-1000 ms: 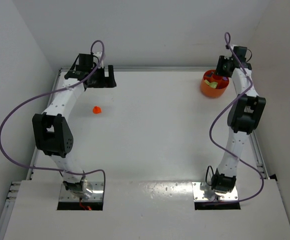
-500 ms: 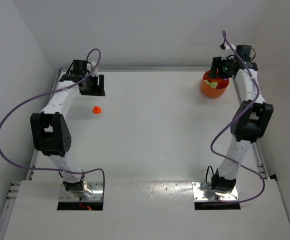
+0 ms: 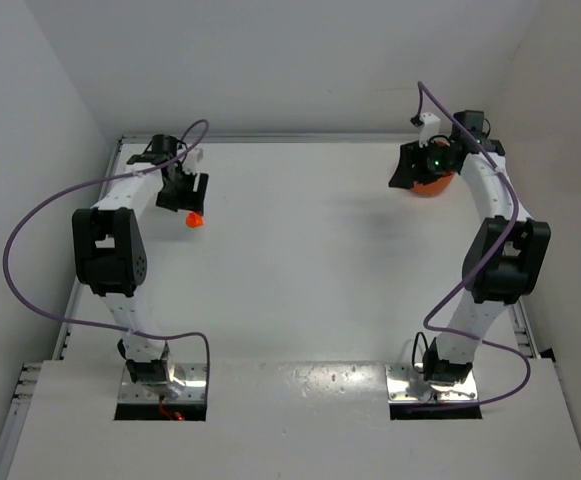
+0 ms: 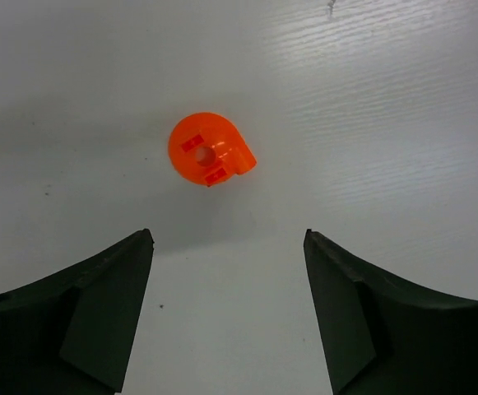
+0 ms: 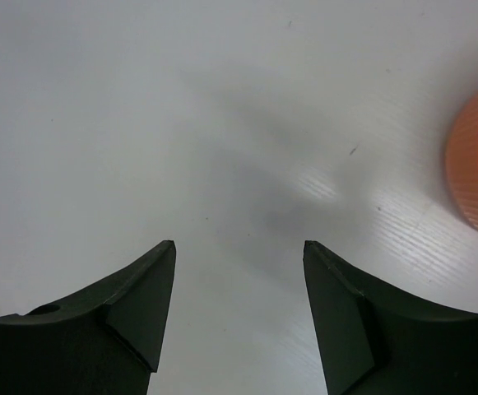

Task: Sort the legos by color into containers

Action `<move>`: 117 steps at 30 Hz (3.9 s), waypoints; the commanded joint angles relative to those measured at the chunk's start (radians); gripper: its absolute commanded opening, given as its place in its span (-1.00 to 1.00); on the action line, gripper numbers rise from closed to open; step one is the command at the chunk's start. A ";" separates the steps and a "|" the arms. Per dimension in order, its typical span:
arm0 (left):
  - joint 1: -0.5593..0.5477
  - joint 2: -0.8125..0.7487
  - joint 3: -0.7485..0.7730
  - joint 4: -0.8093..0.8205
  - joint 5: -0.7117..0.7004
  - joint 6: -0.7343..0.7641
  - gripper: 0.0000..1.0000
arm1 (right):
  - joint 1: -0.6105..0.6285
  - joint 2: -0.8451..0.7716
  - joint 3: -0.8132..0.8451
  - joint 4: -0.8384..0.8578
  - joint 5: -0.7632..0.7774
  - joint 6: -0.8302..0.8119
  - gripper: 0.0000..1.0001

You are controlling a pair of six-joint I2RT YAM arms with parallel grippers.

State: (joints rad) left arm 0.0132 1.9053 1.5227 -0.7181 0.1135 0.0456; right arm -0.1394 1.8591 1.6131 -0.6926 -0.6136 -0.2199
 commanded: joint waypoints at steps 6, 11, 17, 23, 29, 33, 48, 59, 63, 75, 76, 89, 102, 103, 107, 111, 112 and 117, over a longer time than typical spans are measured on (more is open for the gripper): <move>0.024 0.024 0.043 -0.099 0.190 0.495 0.84 | 0.031 -0.063 -0.012 -0.001 -0.064 -0.055 0.28; 0.033 0.147 0.203 -0.300 0.282 0.790 0.72 | 0.052 -0.041 0.021 -0.010 -0.064 -0.064 0.28; 0.073 0.205 0.234 -0.351 0.356 0.987 0.60 | 0.063 -0.041 0.021 -0.019 -0.044 -0.075 0.28; 0.073 0.225 0.234 -0.261 0.322 0.993 0.60 | 0.083 -0.041 0.011 -0.019 -0.014 -0.084 0.28; 0.073 0.235 0.225 -0.196 0.301 0.981 0.60 | 0.092 -0.051 0.002 -0.019 0.005 -0.084 0.28; 0.073 0.245 0.225 -0.176 0.301 0.981 0.60 | 0.101 -0.051 0.002 -0.019 0.014 -0.084 0.28; 0.073 0.282 0.206 -0.158 0.292 1.001 0.53 | 0.101 -0.023 0.021 -0.019 0.032 -0.093 0.28; 0.064 0.282 0.131 -0.078 0.264 0.982 0.48 | 0.101 -0.014 0.039 -0.019 0.041 -0.093 0.28; 0.064 0.270 0.094 -0.031 0.255 0.973 0.43 | 0.101 -0.014 0.039 -0.019 0.051 -0.093 0.28; 0.036 0.213 -0.012 -0.009 0.276 1.002 0.06 | 0.101 -0.014 0.018 -0.019 0.051 -0.093 0.28; 0.036 0.203 -0.021 -0.009 0.288 1.002 0.00 | 0.101 -0.014 0.008 -0.019 0.051 -0.093 0.28; 0.007 0.032 -0.116 -0.009 0.506 0.873 -0.39 | 0.119 -0.043 -0.114 0.094 -0.257 0.192 0.28; -0.183 -0.179 -0.136 0.087 0.703 0.584 -0.53 | 0.198 0.060 -0.207 0.588 -0.485 0.815 0.28; -0.193 -0.180 -0.136 0.109 0.703 0.551 -0.55 | 0.198 0.060 -0.196 0.588 -0.485 0.826 0.28; -0.193 -0.190 -0.136 0.157 0.661 0.450 -0.38 | 0.230 0.083 -0.187 0.526 -0.424 0.754 0.28; -0.127 -0.230 -0.203 0.285 0.638 0.297 -0.12 | 0.306 0.103 -0.124 0.417 -0.277 0.592 0.28; -0.113 -0.244 -0.203 0.333 0.618 0.262 -0.07 | 0.325 0.113 -0.108 0.407 -0.250 0.591 0.28; -0.044 -0.244 -0.226 0.361 0.554 0.151 0.04 | 0.446 0.260 0.028 0.416 -0.210 0.591 0.28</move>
State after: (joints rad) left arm -0.0727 1.7069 1.3056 -0.4377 0.7002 0.3126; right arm 0.2321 2.0480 1.5475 -0.2764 -0.8738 0.4129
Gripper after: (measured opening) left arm 0.509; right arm 0.643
